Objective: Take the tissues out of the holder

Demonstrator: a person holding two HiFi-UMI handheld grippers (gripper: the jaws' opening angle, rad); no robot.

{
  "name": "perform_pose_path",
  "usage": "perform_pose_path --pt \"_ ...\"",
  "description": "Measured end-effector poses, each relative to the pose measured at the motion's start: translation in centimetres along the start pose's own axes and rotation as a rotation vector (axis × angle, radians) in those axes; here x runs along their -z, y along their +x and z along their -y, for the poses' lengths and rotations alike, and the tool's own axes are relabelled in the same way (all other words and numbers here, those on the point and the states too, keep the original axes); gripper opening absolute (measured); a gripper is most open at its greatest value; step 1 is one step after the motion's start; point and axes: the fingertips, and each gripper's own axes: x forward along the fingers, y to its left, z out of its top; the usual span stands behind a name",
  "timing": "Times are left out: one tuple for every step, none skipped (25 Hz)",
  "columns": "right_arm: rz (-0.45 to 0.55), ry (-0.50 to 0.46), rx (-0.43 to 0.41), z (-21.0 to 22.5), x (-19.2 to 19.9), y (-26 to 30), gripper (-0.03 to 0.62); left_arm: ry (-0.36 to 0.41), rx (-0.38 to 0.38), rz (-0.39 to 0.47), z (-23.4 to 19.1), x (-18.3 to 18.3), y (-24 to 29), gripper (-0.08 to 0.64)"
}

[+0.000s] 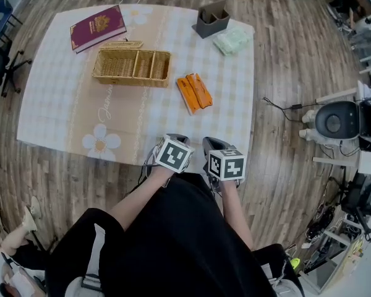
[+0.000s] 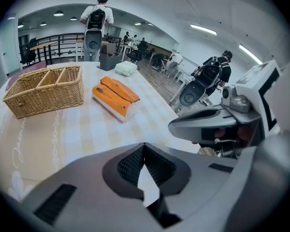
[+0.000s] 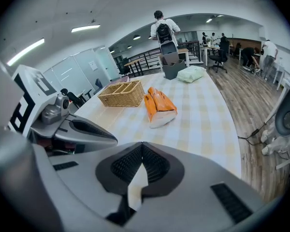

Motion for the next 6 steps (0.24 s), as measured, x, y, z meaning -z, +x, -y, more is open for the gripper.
perform_pose_path --pt "0.0 -0.005 -0.002 0.04 -0.14 0.07 0.014 -0.003 -0.004 0.003 -0.16 -0.07 0.01 0.0" --pt "0.0 -0.009 -0.004 0.1 -0.23 0.12 0.015 -0.006 -0.007 0.004 -0.28 -0.08 -0.02 0.0" --pt "-0.001 -0.01 -0.005 0.17 -0.27 0.15 0.015 -0.01 -0.009 0.004 -0.38 -0.04 -0.08 0.0" --pt "-0.001 -0.011 -0.005 0.25 -0.3 0.16 0.015 -0.014 -0.01 0.004 -0.46 0.0 -0.15 0.0" --pt "-0.001 -0.012 -0.005 0.33 -0.33 0.15 0.015 -0.018 -0.011 0.006 -0.53 0.03 -0.23 0.0" --pt "0.0 -0.012 -0.005 0.41 -0.36 0.14 0.015 -0.022 -0.011 0.007 -0.61 0.05 -0.31 0.0"
